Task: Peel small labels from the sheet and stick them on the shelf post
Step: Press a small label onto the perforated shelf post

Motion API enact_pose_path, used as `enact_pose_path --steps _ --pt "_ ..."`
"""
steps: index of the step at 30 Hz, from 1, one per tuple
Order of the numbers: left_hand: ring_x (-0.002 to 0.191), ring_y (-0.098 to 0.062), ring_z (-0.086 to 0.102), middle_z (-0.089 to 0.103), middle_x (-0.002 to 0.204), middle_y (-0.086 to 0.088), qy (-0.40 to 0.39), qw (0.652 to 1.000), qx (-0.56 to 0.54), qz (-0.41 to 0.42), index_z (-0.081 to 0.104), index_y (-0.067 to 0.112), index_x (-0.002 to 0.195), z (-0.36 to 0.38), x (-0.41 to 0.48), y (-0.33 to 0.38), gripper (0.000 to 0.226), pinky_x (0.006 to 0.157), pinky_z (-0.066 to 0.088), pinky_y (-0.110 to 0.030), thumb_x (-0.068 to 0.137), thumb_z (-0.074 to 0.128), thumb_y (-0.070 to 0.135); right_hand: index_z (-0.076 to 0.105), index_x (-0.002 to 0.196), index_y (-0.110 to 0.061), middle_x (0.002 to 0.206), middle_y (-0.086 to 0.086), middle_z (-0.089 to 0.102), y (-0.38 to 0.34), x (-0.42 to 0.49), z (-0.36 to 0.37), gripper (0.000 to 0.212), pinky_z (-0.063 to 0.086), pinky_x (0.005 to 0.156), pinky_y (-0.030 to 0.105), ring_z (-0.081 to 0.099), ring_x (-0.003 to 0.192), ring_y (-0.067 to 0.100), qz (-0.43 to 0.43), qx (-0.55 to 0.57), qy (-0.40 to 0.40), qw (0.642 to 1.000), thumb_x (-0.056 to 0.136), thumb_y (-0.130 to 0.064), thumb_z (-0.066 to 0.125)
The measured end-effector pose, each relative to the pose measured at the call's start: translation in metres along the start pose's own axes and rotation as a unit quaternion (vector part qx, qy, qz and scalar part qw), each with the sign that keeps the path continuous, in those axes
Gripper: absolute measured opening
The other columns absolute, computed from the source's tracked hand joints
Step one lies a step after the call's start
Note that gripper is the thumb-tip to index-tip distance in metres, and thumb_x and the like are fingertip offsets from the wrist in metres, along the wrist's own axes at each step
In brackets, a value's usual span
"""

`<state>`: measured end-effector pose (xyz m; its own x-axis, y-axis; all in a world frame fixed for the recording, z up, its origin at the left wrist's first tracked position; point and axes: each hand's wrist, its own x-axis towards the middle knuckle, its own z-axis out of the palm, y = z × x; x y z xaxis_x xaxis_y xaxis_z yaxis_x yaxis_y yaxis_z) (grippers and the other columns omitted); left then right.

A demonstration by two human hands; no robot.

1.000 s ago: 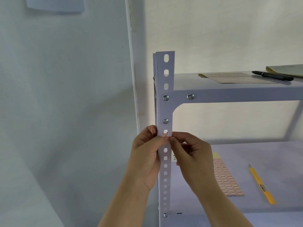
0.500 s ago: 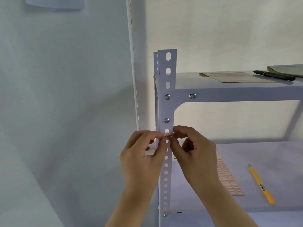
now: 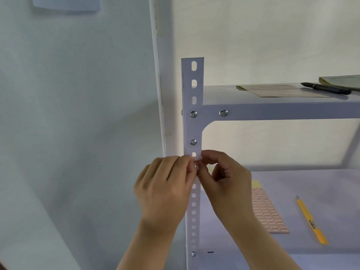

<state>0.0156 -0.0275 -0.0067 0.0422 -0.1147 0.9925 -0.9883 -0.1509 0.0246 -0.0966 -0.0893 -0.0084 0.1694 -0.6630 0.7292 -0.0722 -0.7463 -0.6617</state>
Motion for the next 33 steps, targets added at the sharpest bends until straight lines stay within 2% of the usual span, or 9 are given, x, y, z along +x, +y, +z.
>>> enact_pose_path --steps 4,12,19,22,26,33 --pt "0.053 -0.024 0.062 0.067 0.061 0.0 0.005 1.0 0.03 0.0 0.072 0.013 0.068 0.006 0.0 0.002 0.019 0.052 0.048 -0.035 0.088 0.07 0.011 0.073 0.093 -0.021 0.076 -0.027 0.063 0.002 0.001 -0.001 0.015 0.035 0.051 0.008 0.046 0.046 0.008 -0.007 -0.002 -0.009 1.0 0.083 -0.011 0.076" --pt "0.059 -0.027 0.058 0.063 0.065 -0.002 -0.024 0.999 0.02 -0.022 0.067 0.01 0.073 0.01 -0.004 0.005 0.019 0.064 0.04 -0.036 0.091 0.064 0.012 0.072 0.092 -0.019 0.072 -0.032 0.06 0.005 0.001 0.0 0.015 0.032 0.051 0.006 0.045 0.044 0.006 -0.016 0.014 -0.006 1.0 0.082 -0.008 0.075" --pt "0.066 -0.023 0.068 0.076 0.077 0.003 0.0 0.999 -0.034 -0.042 0.077 0.014 0.082 0.009 -0.014 0.0 0.015 0.071 0.044 -0.034 0.093 0.069 0.021 0.072 0.096 -0.018 0.073 -0.031 0.059 0.007 0.001 0.001 0.015 0.033 0.052 0.007 0.045 0.044 0.008 -0.023 0.015 -0.011 1.0 0.083 -0.011 0.074" --pt "0.065 -0.022 0.07 0.078 0.079 0.003 0.015 0.999 -0.028 -0.036 0.08 0.014 0.088 0.009 -0.016 -0.002 0.008 0.069 0.047 -0.036 0.089 0.076 0.02 0.072 0.096 -0.018 0.074 -0.03 0.06 0.007 0.0 0.001 0.014 0.034 0.051 0.007 0.044 0.044 0.008 -0.028 0.025 -0.008 0.999 0.083 -0.015 0.071" --pt "0.064 -0.024 0.069 0.077 0.075 0.003 0.028 1.0 -0.011 -0.006 0.081 0.014 0.084 0.007 -0.014 -0.001 0.004 0.066 0.047 -0.038 0.085 0.08 0.018 0.072 0.095 -0.017 0.078 -0.026 0.062 0.006 -0.001 0.001 0.013 0.034 0.05 0.01 0.042 0.044 0.006 -0.04 0.036 -0.003 0.999 0.083 -0.014 0.07" --pt "0.068 -0.025 0.064 0.069 0.07 0.004 -0.018 0.999 0.007 -0.04 0.073 0.015 0.08 0.008 -0.009 0.006 0.019 0.072 0.041 -0.039 0.095 0.065 0.022 0.072 0.097 -0.016 0.075 -0.027 0.06 0.004 -0.003 0.002 0.014 0.031 0.051 0.005 0.044 0.044 0.006 -0.037 0.031 0.003 0.999 0.084 -0.013 0.07"
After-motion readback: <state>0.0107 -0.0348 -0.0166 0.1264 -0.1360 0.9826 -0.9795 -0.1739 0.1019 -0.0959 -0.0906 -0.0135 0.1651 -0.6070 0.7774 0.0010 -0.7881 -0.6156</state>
